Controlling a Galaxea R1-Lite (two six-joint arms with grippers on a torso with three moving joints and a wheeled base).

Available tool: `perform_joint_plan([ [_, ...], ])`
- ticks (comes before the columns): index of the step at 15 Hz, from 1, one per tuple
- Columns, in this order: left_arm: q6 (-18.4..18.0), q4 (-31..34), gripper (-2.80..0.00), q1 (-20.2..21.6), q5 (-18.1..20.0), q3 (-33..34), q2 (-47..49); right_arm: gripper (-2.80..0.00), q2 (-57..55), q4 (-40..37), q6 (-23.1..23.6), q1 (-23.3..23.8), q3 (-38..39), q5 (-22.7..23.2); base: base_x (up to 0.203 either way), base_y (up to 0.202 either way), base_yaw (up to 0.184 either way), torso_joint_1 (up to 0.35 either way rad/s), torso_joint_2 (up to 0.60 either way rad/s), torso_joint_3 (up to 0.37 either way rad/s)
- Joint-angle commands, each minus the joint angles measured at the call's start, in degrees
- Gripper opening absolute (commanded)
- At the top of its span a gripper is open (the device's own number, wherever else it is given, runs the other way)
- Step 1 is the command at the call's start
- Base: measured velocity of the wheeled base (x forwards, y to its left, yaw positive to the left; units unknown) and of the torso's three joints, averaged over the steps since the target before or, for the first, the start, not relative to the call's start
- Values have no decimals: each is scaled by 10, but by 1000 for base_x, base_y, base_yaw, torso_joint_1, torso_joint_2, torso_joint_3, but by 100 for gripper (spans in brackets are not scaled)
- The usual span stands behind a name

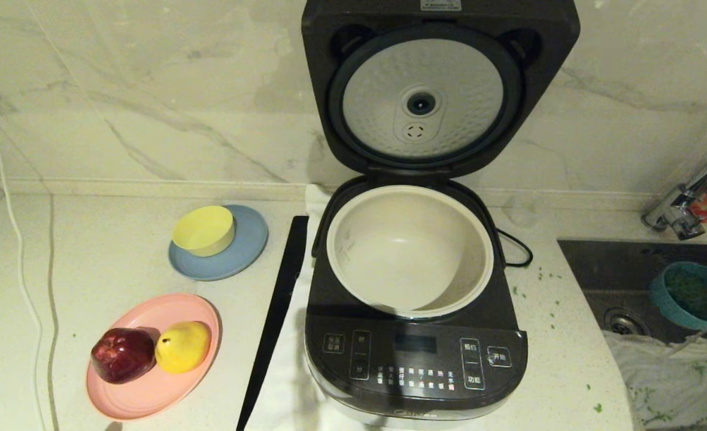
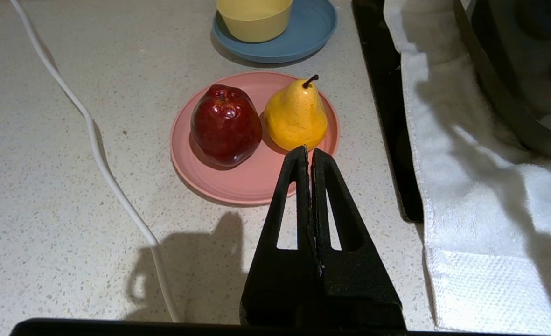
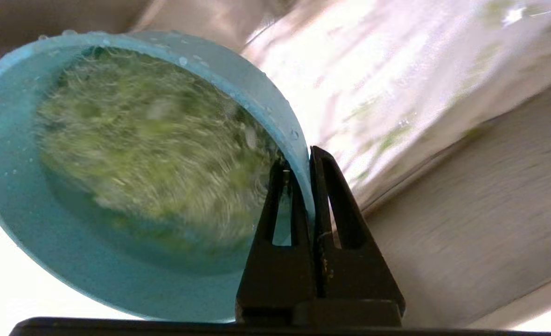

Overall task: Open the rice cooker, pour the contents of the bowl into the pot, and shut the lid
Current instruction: Pour the water from the bowl into the rice cooker

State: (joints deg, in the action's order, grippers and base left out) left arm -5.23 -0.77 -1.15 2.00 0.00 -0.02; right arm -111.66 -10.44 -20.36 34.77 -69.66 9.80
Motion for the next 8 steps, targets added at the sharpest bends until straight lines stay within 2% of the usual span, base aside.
perform_joint_plan([
  [1,0,0,-280,0,0,4,-1,-280,80,-26,-2,-68,21,-1,0,0,0,0,0,0],
  [5,0,0,-280,0,0,4,-1,-280,177,-111,-4,-207,4,-29,0,0,0,0,0,0],
  [8,0,0,-280,0,0,4,-1,-280,219,-181,-8,-317,-55,-66,0,0,0,0,0,0],
])
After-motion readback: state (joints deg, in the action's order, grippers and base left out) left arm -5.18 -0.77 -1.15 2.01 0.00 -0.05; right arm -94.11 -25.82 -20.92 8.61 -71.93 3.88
